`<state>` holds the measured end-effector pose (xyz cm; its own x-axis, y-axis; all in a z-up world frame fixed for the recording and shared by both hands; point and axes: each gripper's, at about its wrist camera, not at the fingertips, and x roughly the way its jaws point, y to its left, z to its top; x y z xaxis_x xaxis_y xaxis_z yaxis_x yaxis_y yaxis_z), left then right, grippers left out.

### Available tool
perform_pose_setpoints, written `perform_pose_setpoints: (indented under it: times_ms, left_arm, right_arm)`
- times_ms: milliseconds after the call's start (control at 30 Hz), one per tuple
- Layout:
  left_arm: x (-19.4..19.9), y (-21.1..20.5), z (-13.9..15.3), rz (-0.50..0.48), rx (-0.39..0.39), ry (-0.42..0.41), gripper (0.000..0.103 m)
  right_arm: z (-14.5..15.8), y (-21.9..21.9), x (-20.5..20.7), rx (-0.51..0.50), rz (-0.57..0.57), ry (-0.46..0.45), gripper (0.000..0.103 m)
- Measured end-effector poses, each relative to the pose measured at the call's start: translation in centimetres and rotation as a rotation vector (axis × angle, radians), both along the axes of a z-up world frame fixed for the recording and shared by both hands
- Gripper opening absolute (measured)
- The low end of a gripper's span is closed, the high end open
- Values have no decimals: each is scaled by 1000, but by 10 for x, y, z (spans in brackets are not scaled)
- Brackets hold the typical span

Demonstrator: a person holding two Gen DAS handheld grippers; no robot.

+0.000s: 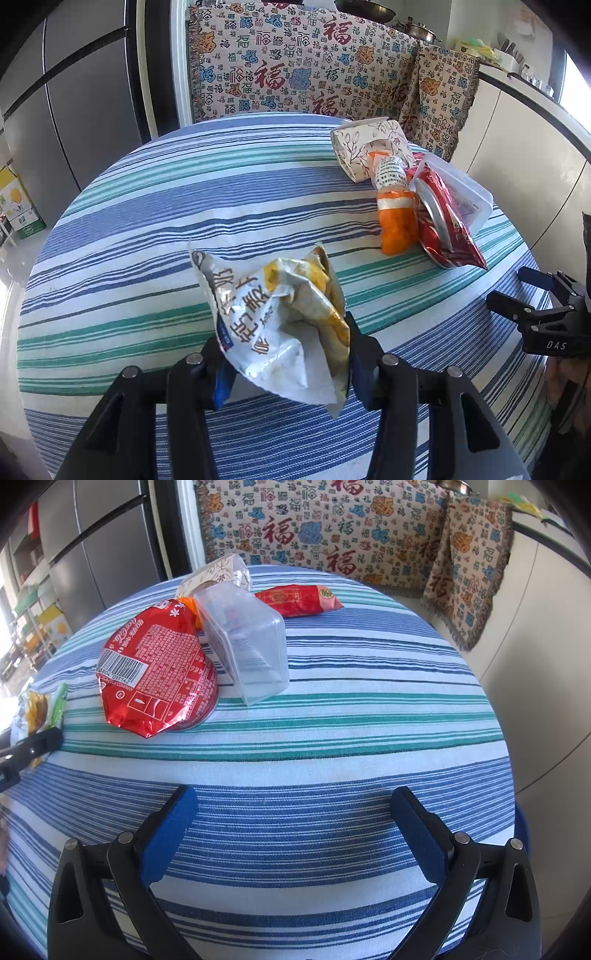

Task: Collect trash
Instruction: 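Grasp the white crumpled snack wrapper with the left gripper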

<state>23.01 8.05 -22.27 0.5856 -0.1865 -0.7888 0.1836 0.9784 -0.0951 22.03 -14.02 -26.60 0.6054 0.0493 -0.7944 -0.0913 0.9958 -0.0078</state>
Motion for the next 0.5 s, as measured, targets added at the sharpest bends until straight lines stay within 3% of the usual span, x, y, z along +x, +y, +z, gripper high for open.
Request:
perform_pose_setpoints:
  times_ms: [67,200,500]
  left_arm:
    - [1,-7,-3,-6,37,-5,61]
    - [3,-16,-8,-20,78,-1,87]
    - [6,-16,-11,-28,76,1,90]
  right_arm:
    - [0,0,0,0,0,0,103]
    - [-1,1,0,0,-1,-1,103]
    - [-2,1,4,6,-2,-5,103]
